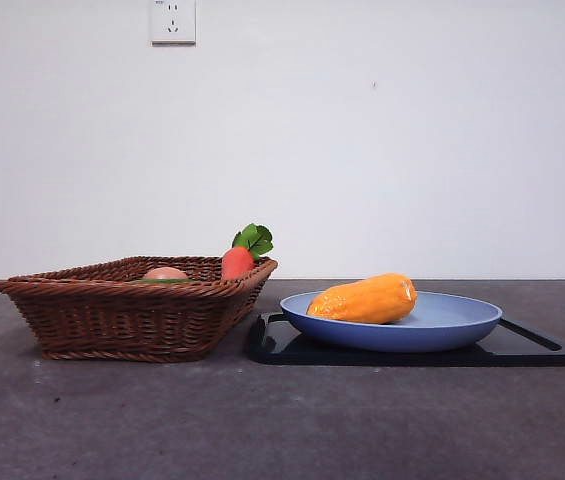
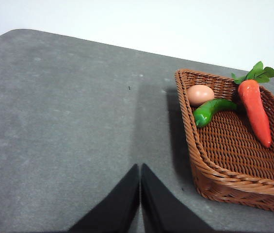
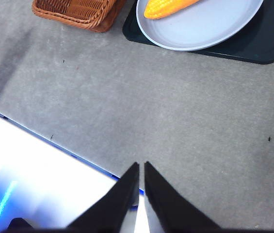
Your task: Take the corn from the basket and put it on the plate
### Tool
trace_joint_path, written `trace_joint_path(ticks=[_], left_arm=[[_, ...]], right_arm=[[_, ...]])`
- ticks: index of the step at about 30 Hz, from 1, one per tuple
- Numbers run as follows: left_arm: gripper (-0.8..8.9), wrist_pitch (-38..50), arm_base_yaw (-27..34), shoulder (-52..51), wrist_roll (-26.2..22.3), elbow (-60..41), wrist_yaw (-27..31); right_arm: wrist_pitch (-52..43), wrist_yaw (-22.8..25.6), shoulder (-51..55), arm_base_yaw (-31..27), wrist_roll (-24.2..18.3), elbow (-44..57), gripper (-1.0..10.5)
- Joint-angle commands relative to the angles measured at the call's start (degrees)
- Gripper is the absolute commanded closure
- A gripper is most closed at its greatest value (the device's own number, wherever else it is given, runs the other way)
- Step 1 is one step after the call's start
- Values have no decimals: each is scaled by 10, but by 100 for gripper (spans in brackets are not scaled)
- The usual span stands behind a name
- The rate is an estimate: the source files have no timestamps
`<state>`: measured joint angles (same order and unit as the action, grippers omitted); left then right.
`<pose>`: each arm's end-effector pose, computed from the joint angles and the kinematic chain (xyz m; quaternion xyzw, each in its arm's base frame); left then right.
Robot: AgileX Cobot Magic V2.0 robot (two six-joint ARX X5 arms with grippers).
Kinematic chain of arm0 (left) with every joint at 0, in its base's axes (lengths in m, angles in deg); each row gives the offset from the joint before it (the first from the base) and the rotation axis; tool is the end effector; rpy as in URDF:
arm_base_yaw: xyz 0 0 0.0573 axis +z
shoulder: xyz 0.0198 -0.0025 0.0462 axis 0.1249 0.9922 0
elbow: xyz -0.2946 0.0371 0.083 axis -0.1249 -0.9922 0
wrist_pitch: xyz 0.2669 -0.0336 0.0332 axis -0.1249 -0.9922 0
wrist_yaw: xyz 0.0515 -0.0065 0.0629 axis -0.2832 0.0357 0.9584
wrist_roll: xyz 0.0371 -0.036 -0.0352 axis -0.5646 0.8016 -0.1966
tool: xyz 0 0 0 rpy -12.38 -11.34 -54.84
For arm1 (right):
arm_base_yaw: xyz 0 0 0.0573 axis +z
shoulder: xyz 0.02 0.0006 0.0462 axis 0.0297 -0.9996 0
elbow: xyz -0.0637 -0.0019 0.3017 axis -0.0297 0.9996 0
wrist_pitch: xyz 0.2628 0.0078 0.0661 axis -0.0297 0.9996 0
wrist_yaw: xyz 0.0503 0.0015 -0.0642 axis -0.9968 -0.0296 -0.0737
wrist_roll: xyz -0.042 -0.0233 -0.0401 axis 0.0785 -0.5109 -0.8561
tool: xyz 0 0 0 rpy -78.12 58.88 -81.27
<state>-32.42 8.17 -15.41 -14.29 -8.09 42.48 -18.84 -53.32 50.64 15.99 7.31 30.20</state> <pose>0.0835 -0.0015 0.1554 -0.0924 0.0762 -0.0192 0.9926 0.0365 0.0288 0.3214 0.0990 0.4228 0.2762 0.8574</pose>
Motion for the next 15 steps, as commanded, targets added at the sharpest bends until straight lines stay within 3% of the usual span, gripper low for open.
trace_joint_path(ticks=[1, 13, 15], left_arm=[[810, -2, 1, 0, 5, -16, 1], [810, -2, 1, 0, 5, -16, 1], [810, -2, 1, 0, 5, -16, 1]], right_arm=[[-5, 0, -1, 2, 6, -3, 945], [-5, 0, 0, 2, 4, -3, 945], [-30, 19, 6, -5, -13, -3, 944]])
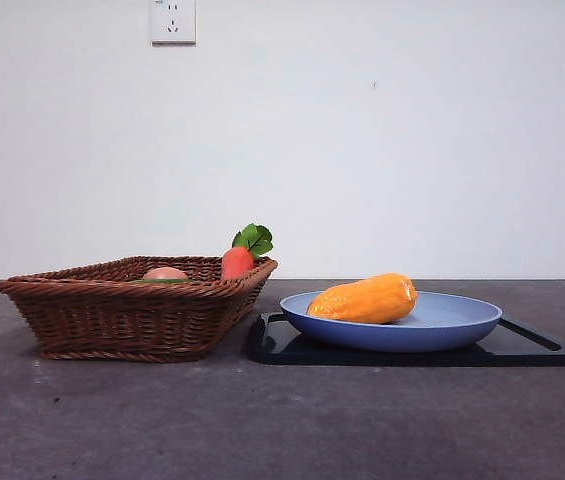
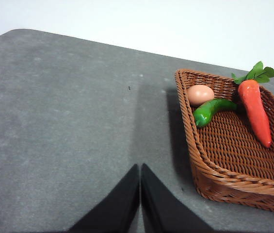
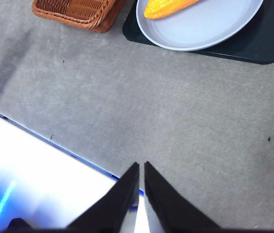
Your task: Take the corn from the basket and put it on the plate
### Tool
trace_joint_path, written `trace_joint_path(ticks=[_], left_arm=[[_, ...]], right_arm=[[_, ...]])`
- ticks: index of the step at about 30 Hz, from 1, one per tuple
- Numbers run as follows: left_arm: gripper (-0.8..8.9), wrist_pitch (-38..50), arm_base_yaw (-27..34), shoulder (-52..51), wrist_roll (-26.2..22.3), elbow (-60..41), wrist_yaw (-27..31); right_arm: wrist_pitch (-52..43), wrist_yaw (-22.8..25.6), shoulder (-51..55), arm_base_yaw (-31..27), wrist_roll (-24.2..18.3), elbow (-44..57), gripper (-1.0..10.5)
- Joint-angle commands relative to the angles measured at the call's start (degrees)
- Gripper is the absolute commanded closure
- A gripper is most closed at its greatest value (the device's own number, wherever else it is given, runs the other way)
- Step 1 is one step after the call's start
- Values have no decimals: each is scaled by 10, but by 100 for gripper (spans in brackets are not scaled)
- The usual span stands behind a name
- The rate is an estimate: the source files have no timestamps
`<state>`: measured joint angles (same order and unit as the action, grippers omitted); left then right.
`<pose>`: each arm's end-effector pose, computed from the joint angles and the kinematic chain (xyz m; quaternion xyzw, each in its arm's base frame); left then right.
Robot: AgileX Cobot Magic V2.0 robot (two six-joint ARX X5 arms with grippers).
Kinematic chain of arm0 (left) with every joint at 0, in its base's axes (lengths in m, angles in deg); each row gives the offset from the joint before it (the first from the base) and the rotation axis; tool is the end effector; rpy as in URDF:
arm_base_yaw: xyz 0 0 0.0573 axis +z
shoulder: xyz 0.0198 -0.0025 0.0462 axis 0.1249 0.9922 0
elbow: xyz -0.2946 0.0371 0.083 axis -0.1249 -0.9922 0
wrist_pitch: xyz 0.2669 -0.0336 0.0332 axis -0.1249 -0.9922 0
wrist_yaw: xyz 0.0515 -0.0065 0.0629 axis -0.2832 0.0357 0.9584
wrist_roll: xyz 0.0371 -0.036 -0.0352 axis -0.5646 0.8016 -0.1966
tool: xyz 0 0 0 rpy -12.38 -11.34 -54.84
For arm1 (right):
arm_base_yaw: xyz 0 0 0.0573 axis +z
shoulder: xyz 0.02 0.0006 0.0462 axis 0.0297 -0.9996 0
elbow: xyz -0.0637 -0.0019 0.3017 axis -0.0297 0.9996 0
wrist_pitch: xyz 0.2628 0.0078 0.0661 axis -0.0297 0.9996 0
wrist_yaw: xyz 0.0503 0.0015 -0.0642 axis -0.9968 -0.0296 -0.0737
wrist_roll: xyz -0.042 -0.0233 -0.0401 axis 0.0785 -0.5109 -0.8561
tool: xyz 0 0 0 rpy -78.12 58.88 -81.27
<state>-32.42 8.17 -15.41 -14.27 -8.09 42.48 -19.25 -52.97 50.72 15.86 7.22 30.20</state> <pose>0.0835 -0.0015 0.1554 -0.0926 0.0762 -0.0191 0.9926 0.0369 0.0286 0.3219 0.0977 0.4184 0.2738 0.8605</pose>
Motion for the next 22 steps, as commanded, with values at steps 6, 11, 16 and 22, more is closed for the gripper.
trace_joint_path(ticks=[6, 11, 16, 22], left_arm=[[810, -2, 1, 0, 5, -16, 1], [810, -2, 1, 0, 5, -16, 1], [810, -2, 1, 0, 5, -16, 1], [810, -2, 1, 0, 5, -16, 1]], right_arm=[[-229, 78, 41, -68, -63, 9, 945], [-432, 72, 89, -127, -81, 80, 945], [-603, 72, 151, -161, -82, 218, 944], [-694, 77, 212, -166, -82, 350, 945]])
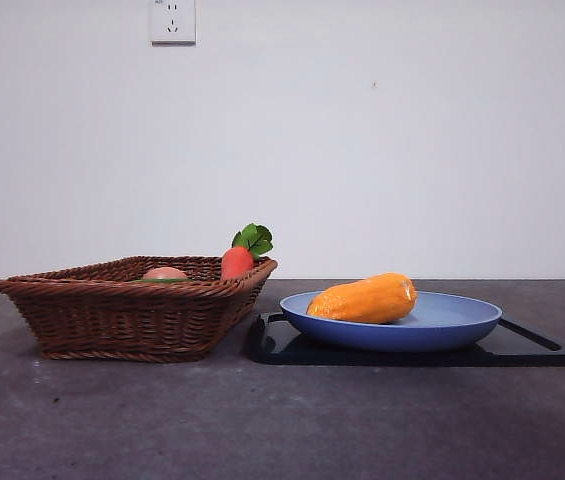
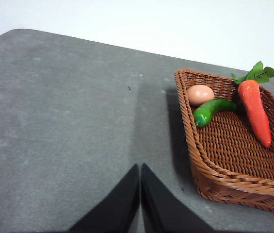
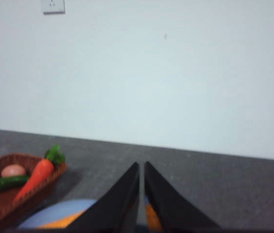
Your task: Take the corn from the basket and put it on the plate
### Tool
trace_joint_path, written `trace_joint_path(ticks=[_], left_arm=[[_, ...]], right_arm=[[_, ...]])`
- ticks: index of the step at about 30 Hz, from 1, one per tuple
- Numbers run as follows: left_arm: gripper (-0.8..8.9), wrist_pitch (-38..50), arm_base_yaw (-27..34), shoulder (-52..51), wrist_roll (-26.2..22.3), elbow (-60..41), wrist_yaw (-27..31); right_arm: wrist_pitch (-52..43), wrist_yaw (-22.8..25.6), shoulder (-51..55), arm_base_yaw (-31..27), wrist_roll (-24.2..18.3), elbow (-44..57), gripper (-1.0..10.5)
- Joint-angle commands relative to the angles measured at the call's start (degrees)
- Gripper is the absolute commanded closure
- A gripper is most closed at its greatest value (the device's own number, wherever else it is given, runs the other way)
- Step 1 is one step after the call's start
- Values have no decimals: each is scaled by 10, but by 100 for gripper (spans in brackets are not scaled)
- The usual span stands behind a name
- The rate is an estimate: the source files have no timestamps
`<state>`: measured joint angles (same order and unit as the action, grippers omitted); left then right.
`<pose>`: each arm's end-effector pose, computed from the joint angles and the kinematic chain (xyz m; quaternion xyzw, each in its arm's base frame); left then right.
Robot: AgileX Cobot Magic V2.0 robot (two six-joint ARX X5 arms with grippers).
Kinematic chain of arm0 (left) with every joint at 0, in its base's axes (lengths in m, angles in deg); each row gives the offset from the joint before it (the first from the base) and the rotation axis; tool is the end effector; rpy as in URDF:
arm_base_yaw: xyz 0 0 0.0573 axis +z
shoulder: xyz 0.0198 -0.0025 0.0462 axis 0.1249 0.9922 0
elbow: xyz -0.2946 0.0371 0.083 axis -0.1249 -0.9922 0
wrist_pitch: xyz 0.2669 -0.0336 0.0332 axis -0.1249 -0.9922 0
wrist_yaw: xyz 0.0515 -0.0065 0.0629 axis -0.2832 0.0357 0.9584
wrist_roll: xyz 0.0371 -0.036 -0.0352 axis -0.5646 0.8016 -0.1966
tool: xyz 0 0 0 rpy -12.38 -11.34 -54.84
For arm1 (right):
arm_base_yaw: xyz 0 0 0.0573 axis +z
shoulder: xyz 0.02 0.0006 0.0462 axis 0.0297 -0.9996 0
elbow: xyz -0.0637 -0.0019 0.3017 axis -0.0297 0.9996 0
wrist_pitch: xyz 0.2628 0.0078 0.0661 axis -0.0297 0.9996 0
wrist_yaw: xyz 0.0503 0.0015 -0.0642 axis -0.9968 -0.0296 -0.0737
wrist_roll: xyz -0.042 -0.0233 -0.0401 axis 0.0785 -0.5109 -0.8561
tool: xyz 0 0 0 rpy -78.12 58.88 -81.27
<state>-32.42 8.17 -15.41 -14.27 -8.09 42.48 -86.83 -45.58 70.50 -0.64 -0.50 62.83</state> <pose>0.0835 -0.0015 0.1554 -0.0926 0.0762 -0.0191 0.9926 0.0739 0.0123 0.2613 0.0184 -0.0717 0.1389 0.9875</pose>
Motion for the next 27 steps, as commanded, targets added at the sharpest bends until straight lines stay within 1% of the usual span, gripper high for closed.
trace_joint_path(ticks=[1, 3, 8, 11, 15, 16, 18, 27], left_arm=[[810, -2, 1, 0, 5, -16, 1], [810, -2, 1, 0, 5, -16, 1], [810, -2, 1, 0, 5, -16, 1], [810, -2, 1, 0, 5, -16, 1], [810, -2, 1, 0, 5, -16, 1], [810, -2, 1, 0, 5, -16, 1], [810, -2, 1, 0, 5, -16, 1], [810, -2, 1, 0, 5, -16, 1]], right_arm=[[-20, 5, 22, -1, -5, 38, 945], [-20, 16, 39, -1, -4, 68, 945], [-20, 17, 73, -1, -4, 129, 944], [-28, 17, 74, -1, -3, 159, 945], [3, 20, 74, -1, -5, 160, 945], [6, 27, 74, -1, -4, 160, 945], [10, 35, 74, -1, -4, 160, 945], [10, 34, 74, -1, -4, 160, 945]])
